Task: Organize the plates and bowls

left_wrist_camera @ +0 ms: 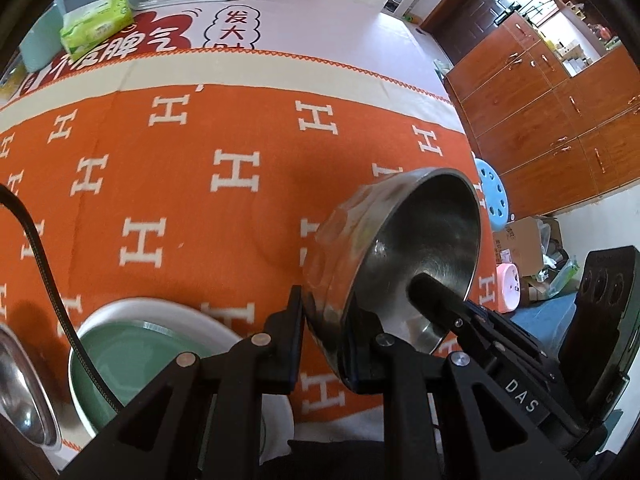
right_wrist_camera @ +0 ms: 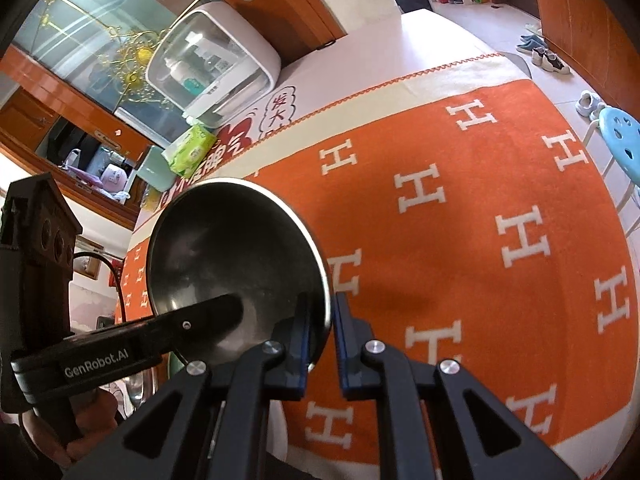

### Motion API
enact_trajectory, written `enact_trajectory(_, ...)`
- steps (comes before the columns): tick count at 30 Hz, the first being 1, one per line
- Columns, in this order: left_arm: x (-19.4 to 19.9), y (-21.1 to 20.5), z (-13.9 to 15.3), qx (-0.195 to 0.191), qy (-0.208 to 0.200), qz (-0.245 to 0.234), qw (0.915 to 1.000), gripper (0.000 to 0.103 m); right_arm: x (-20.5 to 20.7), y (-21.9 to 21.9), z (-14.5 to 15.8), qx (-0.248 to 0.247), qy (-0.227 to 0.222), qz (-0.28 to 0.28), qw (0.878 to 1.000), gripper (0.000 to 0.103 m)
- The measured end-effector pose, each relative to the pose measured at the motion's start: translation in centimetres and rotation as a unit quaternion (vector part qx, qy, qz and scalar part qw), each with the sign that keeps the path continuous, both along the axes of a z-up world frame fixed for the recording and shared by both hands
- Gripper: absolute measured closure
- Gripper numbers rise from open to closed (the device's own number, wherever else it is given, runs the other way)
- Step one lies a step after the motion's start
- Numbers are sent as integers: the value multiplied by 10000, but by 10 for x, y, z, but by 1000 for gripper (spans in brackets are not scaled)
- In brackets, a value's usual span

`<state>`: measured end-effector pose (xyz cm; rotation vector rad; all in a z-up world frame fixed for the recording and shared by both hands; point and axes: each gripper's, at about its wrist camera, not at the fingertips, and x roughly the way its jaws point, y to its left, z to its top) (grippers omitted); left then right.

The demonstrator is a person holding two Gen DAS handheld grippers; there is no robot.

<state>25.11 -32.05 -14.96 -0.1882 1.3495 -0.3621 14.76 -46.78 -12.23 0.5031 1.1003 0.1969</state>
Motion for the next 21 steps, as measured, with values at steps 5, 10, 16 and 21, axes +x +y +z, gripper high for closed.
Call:
enact_trajectory(5,-28,14,8,-17,-116,24,9999,86,-13,15,12,-116,-94,122,9998,92)
enact_trajectory(10,-51,30,13,-94,-176,79,9998,86,-27,31,22,-253,-124,300,9992,92)
enact_trajectory(16,-75,52,20,-157,-298,148,9993,86,-45,56,33,-461,-156,563,9972,92)
enact_trajectory(21,-92,75,21,-271,-308,187,9990,85,-55,79,39,-633,-180,742,9951,92)
